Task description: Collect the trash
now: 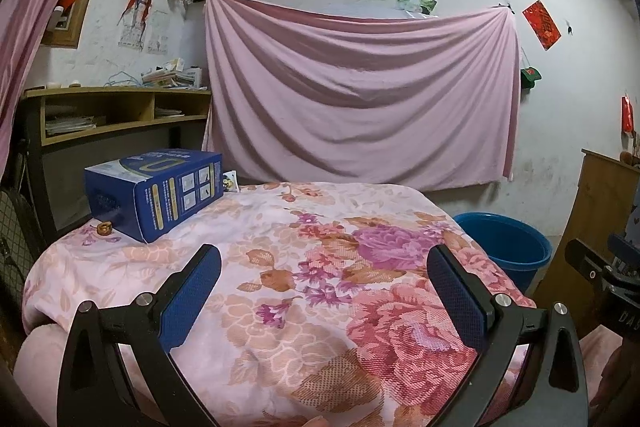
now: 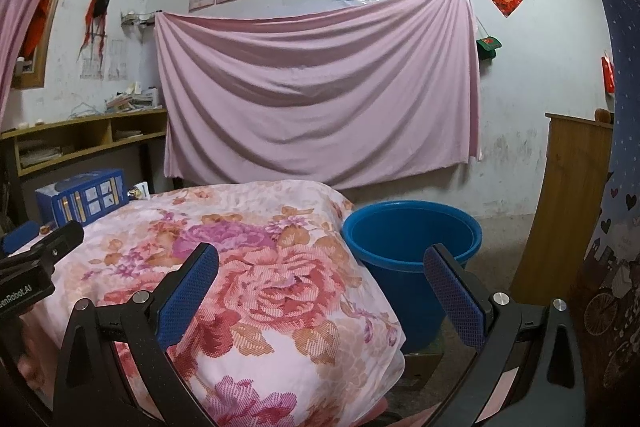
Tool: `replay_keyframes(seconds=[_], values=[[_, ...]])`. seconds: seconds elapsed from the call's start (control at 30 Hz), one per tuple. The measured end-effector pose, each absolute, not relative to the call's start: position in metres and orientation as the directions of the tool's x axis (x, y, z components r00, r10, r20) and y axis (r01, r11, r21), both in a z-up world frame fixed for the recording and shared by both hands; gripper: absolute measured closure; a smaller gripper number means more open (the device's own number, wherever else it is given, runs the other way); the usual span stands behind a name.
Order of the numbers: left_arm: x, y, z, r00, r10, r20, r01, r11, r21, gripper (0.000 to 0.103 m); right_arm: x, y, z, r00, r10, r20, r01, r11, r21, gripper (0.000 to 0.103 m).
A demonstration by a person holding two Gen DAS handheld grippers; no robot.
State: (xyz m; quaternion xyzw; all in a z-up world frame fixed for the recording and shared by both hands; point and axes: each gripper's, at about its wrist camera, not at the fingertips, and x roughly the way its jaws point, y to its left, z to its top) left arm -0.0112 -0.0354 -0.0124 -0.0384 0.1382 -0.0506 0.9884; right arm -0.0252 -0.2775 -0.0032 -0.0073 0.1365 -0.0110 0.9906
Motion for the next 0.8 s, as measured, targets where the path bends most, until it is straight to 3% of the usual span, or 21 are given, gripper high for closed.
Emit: replay_keyframes(seconds=[0.8], values=[[-0.011,-0.0358,-0.0128,0.957,-0.109,-0.269,0.089,0.992,-0.087,0.002,-0.0248,-0.2795,-0.0029,0.963,-0.022,-0.27,0.018,1.0,-0.016,0.0]])
